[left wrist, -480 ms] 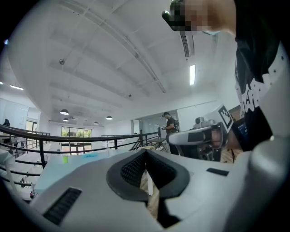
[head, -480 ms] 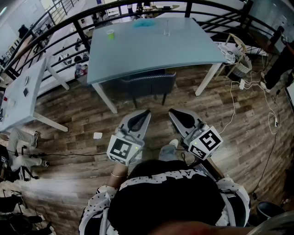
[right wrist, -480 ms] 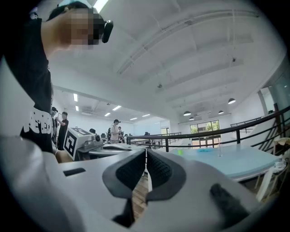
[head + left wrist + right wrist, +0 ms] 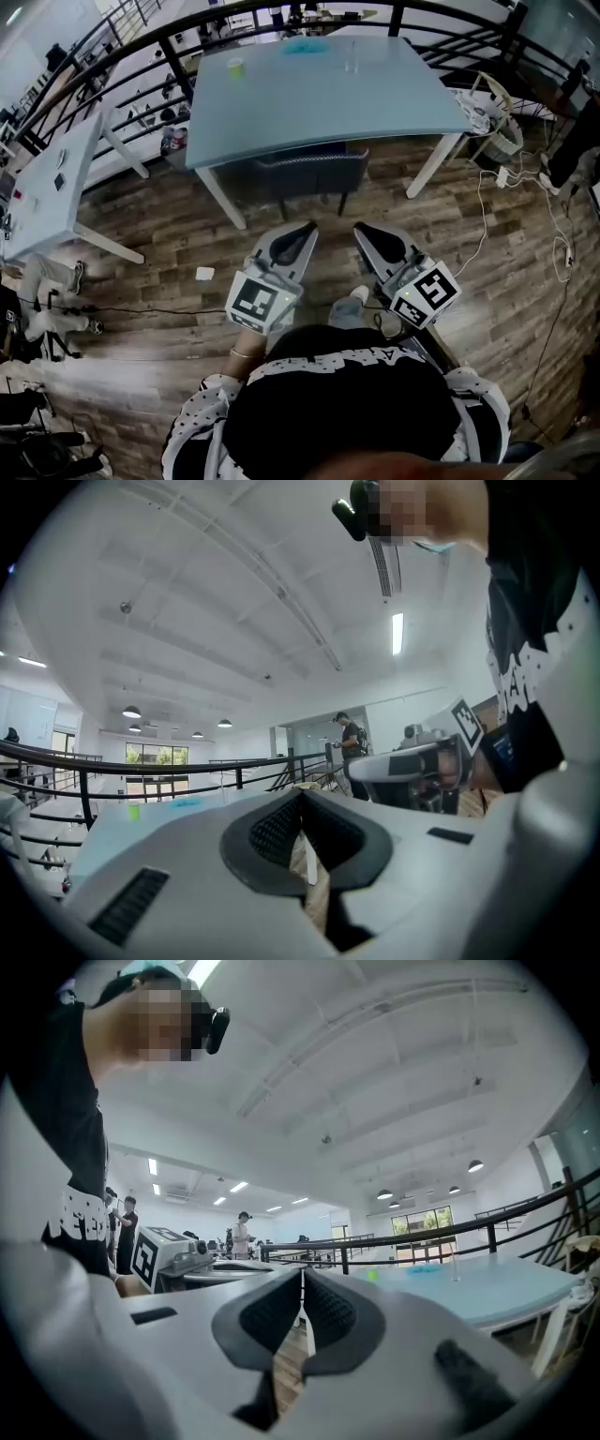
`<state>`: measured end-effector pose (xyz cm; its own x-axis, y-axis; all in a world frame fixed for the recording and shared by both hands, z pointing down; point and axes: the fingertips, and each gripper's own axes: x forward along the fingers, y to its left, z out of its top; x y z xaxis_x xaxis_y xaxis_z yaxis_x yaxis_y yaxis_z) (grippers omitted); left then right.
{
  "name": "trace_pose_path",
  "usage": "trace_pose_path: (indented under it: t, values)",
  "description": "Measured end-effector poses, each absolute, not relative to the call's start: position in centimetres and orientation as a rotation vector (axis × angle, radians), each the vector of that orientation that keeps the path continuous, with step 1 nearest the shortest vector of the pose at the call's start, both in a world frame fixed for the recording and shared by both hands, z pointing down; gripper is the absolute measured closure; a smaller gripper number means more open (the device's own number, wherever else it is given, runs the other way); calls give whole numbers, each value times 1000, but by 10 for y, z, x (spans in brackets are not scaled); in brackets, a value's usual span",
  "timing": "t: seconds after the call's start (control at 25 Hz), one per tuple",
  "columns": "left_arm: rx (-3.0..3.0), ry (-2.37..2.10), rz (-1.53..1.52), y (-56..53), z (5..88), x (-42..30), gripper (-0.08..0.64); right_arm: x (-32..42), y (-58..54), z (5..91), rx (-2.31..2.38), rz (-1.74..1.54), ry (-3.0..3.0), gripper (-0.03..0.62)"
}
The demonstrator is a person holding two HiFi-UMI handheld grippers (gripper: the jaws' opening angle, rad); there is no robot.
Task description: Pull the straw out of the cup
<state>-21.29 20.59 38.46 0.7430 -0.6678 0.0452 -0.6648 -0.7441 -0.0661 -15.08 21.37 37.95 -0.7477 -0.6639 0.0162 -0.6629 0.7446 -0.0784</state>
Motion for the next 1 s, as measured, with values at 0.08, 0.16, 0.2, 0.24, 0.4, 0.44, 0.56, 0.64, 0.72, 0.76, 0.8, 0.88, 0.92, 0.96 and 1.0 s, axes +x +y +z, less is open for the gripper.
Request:
trace_pose_path:
  t: [0.08,0.16,0.2,0.24,0.4,0.44,0.56,0.64,0.72,0.76,0.8,0.88,0.92,0.96,1.0]
  values:
    - [-2887,1112,-97,205,384,-215,549,-154,213,378,-1089,-137,2912,565]
    - [-2883,1118,-94,205,383,-217,549,-157,213,377,-1073,-148,2903,565]
    - [-2881,1120,-92,205,383,-219,549,-159,213,377,-1067,-153,2901,565]
    - [-2880,1122,-91,206,383,-220,549,-160,214,377,-1060,-157,2900,565]
    - [-2884,1133,-85,205,383,-225,549,-166,213,377,-1035,-174,2900,565]
    - [-2884,1135,-85,204,384,-225,549,-166,214,377,-1021,-183,2895,565]
    - [-2885,1137,-80,202,385,-222,549,-164,215,376,-991,-203,2884,565]
    - [-2890,1134,-76,199,385,-221,549,-162,213,377,-1002,-209,2886,565]
    - [-2891,1130,-72,195,383,-223,549,-162,208,376,-1018,-214,2880,565]
    - [-2891,1128,-71,193,383,-224,549,-163,205,376,-1024,-214,2878,565]
    - [-2891,1127,-70,191,384,-224,549,-163,202,376,-1027,-215,2878,565]
    - [-2892,1127,-70,187,385,-225,549,-164,197,378,-1023,-222,2878,565]
    - [-2891,1130,-72,184,386,-225,549,-164,194,378,-1018,-227,2878,565]
    - [-2889,1134,-74,181,386,-224,549,-163,191,379,-1013,-232,2879,565]
    - [-2889,1138,-76,177,385,-223,549,-162,188,379,-1008,-237,2880,565]
